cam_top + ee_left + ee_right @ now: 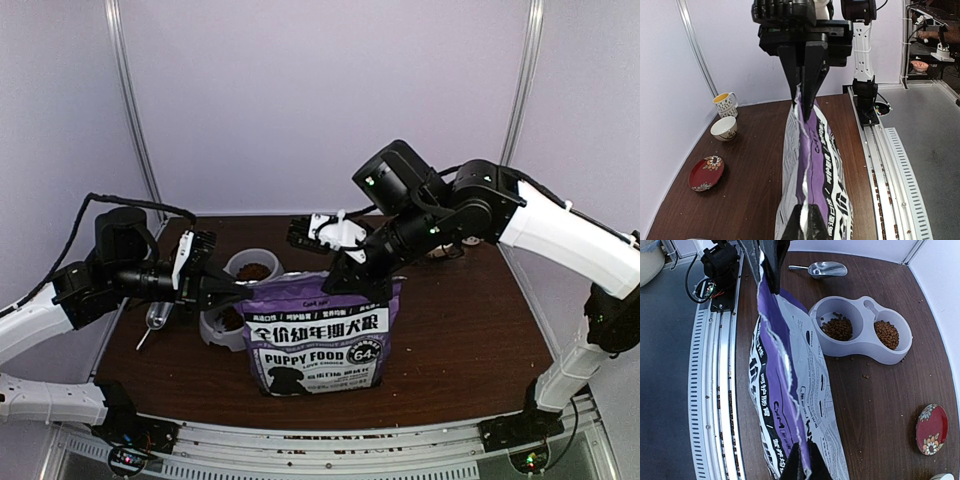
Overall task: Serve the pet food
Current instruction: Press the seal on the pet food bag.
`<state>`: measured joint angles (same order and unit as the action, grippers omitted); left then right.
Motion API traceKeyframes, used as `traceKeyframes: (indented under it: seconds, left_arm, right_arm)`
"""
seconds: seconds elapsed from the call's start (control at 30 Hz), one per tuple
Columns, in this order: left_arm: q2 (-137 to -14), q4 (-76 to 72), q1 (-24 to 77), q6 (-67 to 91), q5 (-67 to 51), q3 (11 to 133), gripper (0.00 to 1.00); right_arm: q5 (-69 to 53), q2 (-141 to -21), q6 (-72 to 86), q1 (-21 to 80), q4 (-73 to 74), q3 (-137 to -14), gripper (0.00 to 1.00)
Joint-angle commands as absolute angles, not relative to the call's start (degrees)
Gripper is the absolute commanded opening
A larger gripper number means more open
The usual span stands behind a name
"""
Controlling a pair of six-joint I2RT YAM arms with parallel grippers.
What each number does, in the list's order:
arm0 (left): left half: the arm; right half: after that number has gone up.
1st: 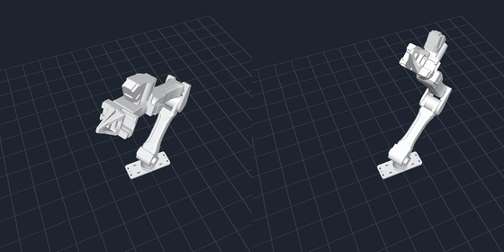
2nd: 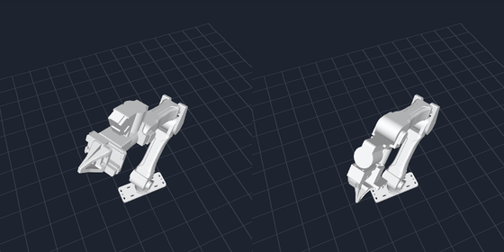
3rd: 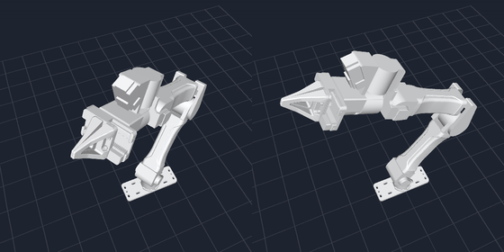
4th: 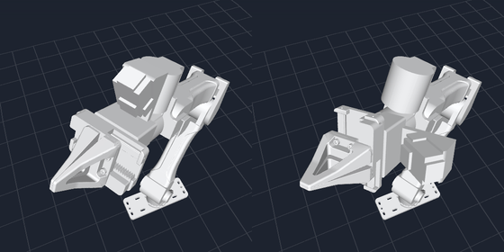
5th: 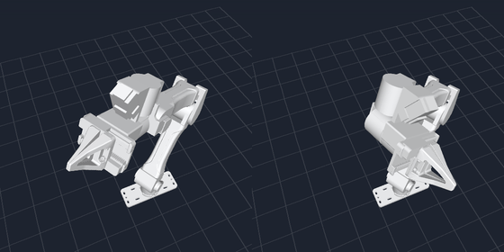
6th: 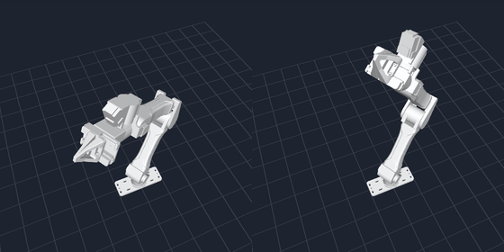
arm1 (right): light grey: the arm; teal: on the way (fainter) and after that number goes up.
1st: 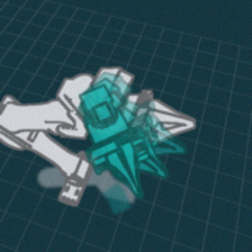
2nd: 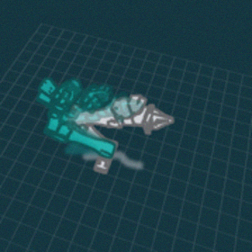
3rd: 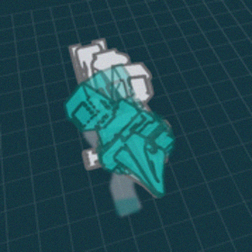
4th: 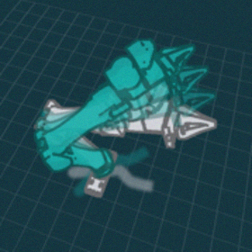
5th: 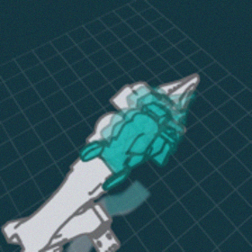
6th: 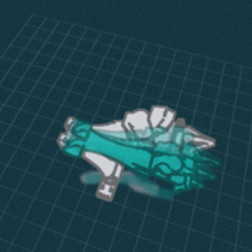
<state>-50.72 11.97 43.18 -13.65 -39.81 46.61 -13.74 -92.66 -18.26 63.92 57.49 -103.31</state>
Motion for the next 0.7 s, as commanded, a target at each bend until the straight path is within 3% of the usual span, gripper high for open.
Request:
traceKeyframes:
  seconds: [0.0, 0.1, 0.27, 0.37, 0.43, 0.5, 0.67]
  left_arm:
    - [-49.4, 8.2, 43.2, -14.3, -42.9, 46.8, 0.00]
    - [-49.4, 8.2, 43.2, -14.3, -42.9, 46.8, 0.00]
    - [-49.4, 8.2, 43.2, -14.3, -42.9, 46.8, 0.00]
    - [-49.4, 8.2, 43.2, -14.2, -42.8, 46.8, 0.00]
    - [-49.3, 8.2, 43.2, -14.2, -42.8, 46.8, 0.00]
    - [-49.3, 8.2, 43.2, -14.3, -42.7, 46.7, 0.00]
    - [-49.3, 8.3, 43.2, -14.2, -42.6, 46.7, 0.00]
  right_arm:
    - [-12.0, -90.0, -17.6, 63.0, 58.5, -101.6, 0.00]
    - [-11.5, -89.9, -17.6, 62.9, 58.8, -101.9, 0.00]
    - [-10.9, -89.8, -17.5, 62.7, 59.6, -102.0, 0.19]
    - [-10.9, -89.6, -17.4, 62.5, 59.7, -101.7, 0.22]
    - [-11.0, -89.5, -17.2, 62.4, 59.8, -101.4, 0.16]
    - [-11.6, -89.3, -17.2, 62.4, 59.8, -101.3, 0.01]
    - [-12.0, -88.6, -16.9, 62.2, 59.0, -100.3, 0.00]
